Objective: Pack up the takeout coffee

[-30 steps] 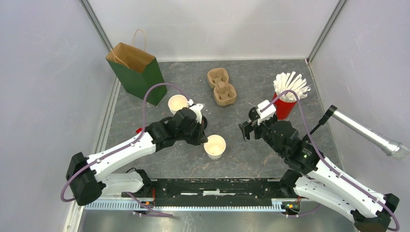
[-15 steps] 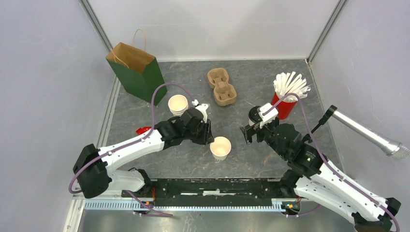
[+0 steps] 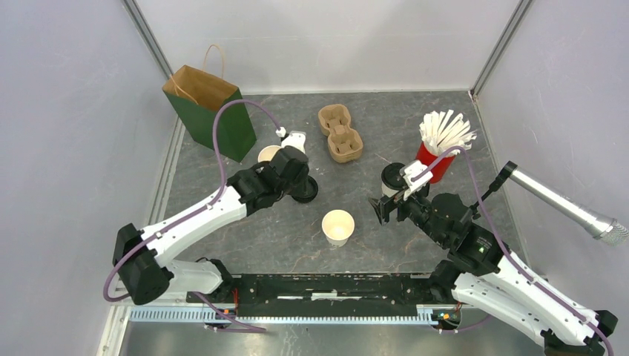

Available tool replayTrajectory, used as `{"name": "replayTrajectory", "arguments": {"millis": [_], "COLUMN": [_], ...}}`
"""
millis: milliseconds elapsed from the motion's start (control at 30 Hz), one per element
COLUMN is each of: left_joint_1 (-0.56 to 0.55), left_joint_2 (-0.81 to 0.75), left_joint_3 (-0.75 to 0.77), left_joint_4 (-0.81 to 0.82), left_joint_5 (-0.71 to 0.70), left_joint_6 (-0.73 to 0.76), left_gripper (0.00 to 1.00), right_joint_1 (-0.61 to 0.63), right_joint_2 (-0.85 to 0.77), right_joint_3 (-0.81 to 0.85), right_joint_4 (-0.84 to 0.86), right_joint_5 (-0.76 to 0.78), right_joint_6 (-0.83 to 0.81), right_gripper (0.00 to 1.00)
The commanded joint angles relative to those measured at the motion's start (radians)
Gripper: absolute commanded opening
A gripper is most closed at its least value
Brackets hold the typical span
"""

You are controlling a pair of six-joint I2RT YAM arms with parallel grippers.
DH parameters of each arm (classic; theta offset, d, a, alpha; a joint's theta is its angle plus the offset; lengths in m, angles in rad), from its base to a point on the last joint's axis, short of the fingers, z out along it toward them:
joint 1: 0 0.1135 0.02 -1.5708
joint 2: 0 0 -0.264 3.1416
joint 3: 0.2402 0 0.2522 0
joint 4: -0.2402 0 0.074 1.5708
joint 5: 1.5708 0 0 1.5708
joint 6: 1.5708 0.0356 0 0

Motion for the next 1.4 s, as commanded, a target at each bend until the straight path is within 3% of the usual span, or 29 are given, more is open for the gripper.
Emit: {"name": "replayTrajectory", "arguments": {"millis": [0,133,400,1367], "left_joint_1": [0.06,0.08,0.114,0.131], "left_joint_2": [0.057,0.097,0.23,0.34], "left_joint_3": [-0.01,-0.116,-0.157,-0.15], "left_joint_4": [0.016,0.196,0.3,0.28], "left_joint_5": [-0.126,-0.134,-0.175,-0.212], "left_joint_6": [0.011,-0.042,-0.122,-0.105], "left_gripper": [0.36,0.35,0.31,0.3], "right_joint_1": [-0.002,-0.001,-0.002,-0.001], "right_joint_2": [-0.006,0.0,0.014,0.034], "right_joint_3": [-0.001,-0.003,0.023,0.009], "right_joint_4": [0.041,0.054,0.048,0.06], "right_joint_5": [-0.046,-0.078,-0.077,-0.074], "right_joint_6": [0.019,0.024,0.021,-0.011], "right_gripper": [0.98,0.98,0.98,0.98]}}
